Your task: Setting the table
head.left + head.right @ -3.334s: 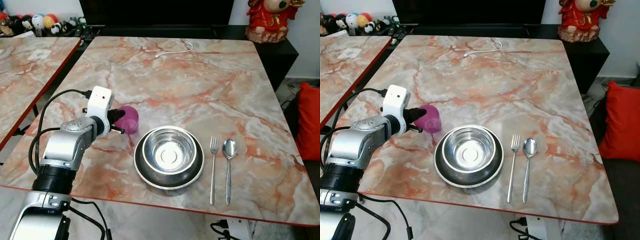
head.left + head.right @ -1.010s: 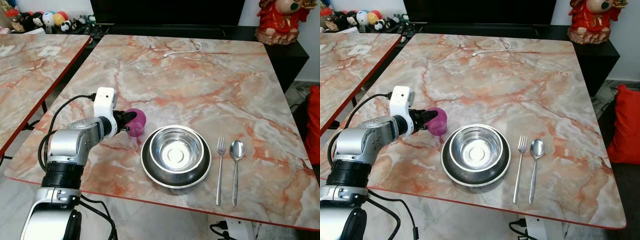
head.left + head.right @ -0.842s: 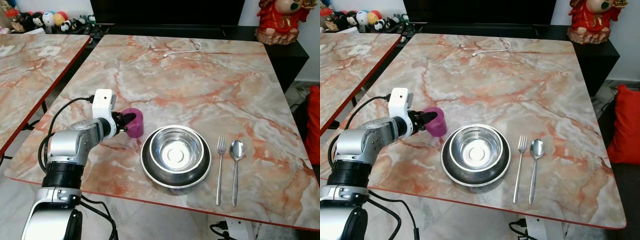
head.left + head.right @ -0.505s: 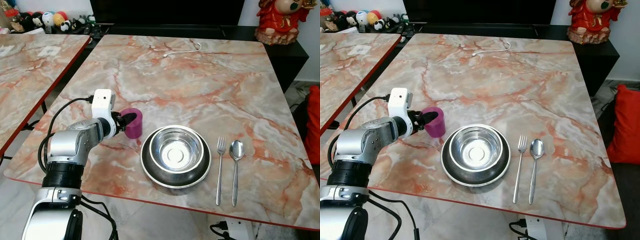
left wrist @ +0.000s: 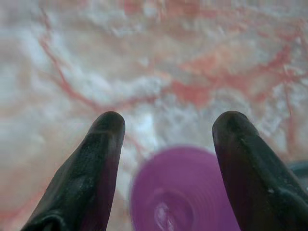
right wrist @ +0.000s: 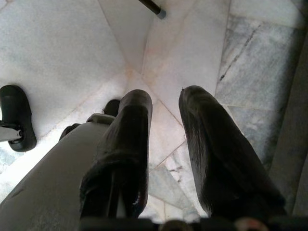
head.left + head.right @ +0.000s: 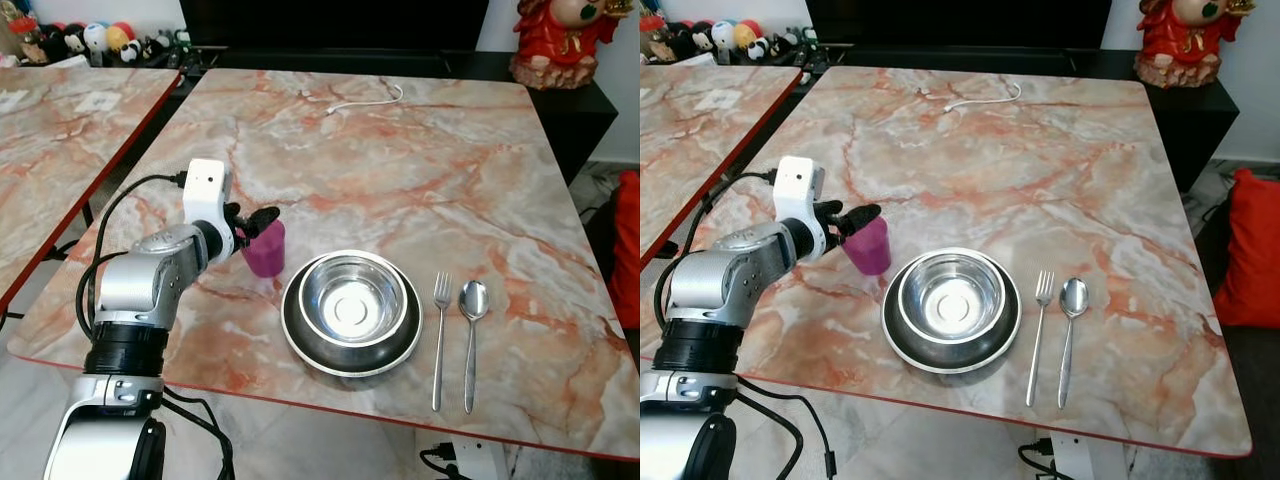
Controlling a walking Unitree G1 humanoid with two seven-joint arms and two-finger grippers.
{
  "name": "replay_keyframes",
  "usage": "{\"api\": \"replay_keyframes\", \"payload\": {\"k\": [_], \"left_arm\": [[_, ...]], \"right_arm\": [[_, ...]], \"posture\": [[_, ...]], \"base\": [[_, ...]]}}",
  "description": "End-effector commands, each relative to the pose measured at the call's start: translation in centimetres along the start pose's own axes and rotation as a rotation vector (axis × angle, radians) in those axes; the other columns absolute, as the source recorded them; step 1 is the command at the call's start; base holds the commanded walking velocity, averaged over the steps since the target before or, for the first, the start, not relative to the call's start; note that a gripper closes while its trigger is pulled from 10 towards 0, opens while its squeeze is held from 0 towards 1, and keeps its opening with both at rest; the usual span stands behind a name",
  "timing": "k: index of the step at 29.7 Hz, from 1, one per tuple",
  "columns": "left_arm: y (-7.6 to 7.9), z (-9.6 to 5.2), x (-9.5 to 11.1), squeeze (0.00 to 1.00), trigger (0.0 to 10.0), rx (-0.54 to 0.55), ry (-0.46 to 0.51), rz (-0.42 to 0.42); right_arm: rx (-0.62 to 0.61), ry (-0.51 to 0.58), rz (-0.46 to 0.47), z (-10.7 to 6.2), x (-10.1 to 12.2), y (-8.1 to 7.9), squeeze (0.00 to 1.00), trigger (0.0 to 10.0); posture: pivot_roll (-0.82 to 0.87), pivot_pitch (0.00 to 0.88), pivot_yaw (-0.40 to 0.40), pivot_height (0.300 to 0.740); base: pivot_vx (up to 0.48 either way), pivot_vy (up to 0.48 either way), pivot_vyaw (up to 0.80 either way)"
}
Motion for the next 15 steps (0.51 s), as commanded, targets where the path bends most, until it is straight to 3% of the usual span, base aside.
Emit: {"api": "replay_keyframes", "payload": {"k": [1, 4, 9, 11, 12, 13, 15], "left_arm": [[-0.1, -0.6, 2.3, 0.0, 10.0, 0.024, 0.111, 0.087], [-1.5, -1.7, 3.9, 0.0, 10.0, 0.111, 0.236, 0.165], [-3.8, -3.7, 3.0, 0.0, 10.0, 0.247, 0.291, 0.325], [-5.3, -5.7, 1.7, 0.0, 10.0, 0.326, 0.327, 0.318], [-5.3, -5.7, 1.7, 0.0, 10.0, 0.326, 0.327, 0.318], [-6.2, -7.0, 1.0, 0.0, 10.0, 0.372, 0.344, 0.33], [-6.5, -7.6, 0.6, 0.0, 10.0, 0.386, 0.36, 0.32]], "right_arm": [[0.008, -0.023, 0.0, -0.1, -0.8, -0.2, 0.0, 10.0], [0.007, -0.023, 0.002, -0.1, -0.8, -0.2, 0.0, 10.0], [0.009, -0.023, 0.001, -0.1, -0.8, -0.2, 0.0, 10.0], [0.01, -0.023, -0.002, -0.1, -0.8, -0.2, 0.0, 10.0], [0.01, -0.023, -0.002, -0.1, -0.8, -0.2, 0.0, 10.0], [0.01, -0.022, -0.004, -0.1, -0.8, -0.2, 0.0, 10.0], [0.009, -0.019, -0.004, -0.1, -0.7, -0.1, 0.0, 10.0]], "posture": [[-0.04, 0.117, 0.037, 0.74], [-0.04, 0.119, 0.037, 0.74], [-0.03, 0.125, 0.031, 0.74], [-0.03, 0.128, 0.03, 0.74], [-0.03, 0.128, 0.03, 0.74], [-0.03, 0.127, 0.03, 0.74], [-0.02, 0.128, 0.03, 0.74]], "base": [[0.0, 0.0, 0.0], [0.0, 0.0, 0.0], [0.0, 0.0, 0.0], [0.0, 0.0, 0.0], [0.0, 0.0, 0.0], [0.0, 0.0, 0.0], [0.0, 0.0, 0.0]]}}
Point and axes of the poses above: a point about 5 cm out from each wrist's last joint towards the gripper, its own z axis pointing out of the wrist towards the gripper, its own x axis along the axis of the wrist's last joint, y = z × x, the point moved 4 cm from there along z, pointing out of the wrist towards the gripper, and after that the axes turned 12 degrees about -z, right-handed, at the moved point
